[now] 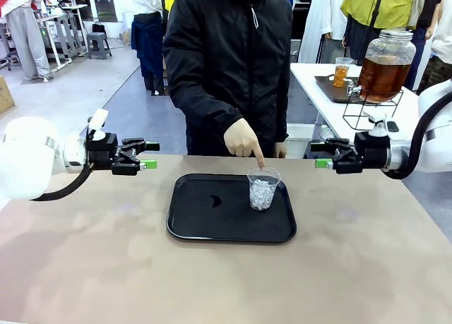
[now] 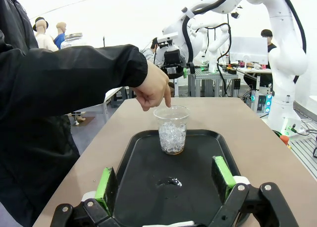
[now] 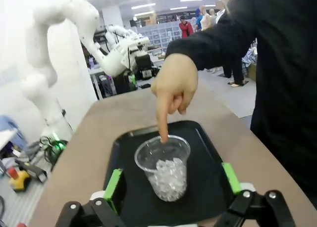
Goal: Pour the drink into the iced cup.
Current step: Pick up the iced cup indicated by the human and present it to them.
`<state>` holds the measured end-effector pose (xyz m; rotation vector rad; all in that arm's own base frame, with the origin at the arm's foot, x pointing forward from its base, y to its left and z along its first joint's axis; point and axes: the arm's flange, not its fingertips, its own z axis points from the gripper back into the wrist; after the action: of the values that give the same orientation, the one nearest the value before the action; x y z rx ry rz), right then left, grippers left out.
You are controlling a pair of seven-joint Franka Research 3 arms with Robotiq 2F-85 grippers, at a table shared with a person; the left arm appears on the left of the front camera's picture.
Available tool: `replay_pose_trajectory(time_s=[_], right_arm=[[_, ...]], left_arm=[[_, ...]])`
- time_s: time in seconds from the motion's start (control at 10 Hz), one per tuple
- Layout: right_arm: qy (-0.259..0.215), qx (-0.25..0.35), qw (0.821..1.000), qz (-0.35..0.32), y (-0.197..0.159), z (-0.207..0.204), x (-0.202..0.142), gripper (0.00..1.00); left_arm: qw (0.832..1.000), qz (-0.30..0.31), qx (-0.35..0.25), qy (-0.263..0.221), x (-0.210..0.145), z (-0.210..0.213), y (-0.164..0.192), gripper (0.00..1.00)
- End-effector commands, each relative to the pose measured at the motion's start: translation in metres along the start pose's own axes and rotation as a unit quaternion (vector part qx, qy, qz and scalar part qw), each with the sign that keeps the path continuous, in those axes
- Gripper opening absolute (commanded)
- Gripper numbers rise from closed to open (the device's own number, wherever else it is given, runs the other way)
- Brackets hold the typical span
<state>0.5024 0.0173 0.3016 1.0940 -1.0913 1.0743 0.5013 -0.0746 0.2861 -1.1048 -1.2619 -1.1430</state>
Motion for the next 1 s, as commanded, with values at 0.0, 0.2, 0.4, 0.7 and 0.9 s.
replay_pose_trajectory(time_s=[0.0, 0.2, 0.4, 0.7, 0.9], right_arm=[[0.016, -0.033, 0.999, 0.034, -0.010, -0.009, -0.017, 1.00], [0.013, -0.031, 0.999, 0.000, -0.012, -0.006, -0.023, 1.00], [0.014, -0.019, 1.000, 0.018, -0.006, -0.002, -0.022, 1.00], [0.017, -0.022, 1.000, 0.013, -0.007, -0.003, -0.028, 1.00], [0.017, 0.006, 0.999, 0.047, -0.018, -0.018, -0.038, 1.00]], left_arm=[[1.000, -0.001, 0.001, 0.002, 0.001, 0.000, 0.000, 1.00], [1.000, -0.001, 0.001, 0.002, 0.001, 0.000, 0.000, 1.00], [1.000, -0.001, 0.001, 0.002, 0.001, 0.000, 0.000, 1.00], [1.000, -0.001, 0.001, 0.002, 0.001, 0.000, 0.000, 1.00], [1.000, -0.001, 0.001, 0.002, 0.001, 0.000, 0.000, 1.00]])
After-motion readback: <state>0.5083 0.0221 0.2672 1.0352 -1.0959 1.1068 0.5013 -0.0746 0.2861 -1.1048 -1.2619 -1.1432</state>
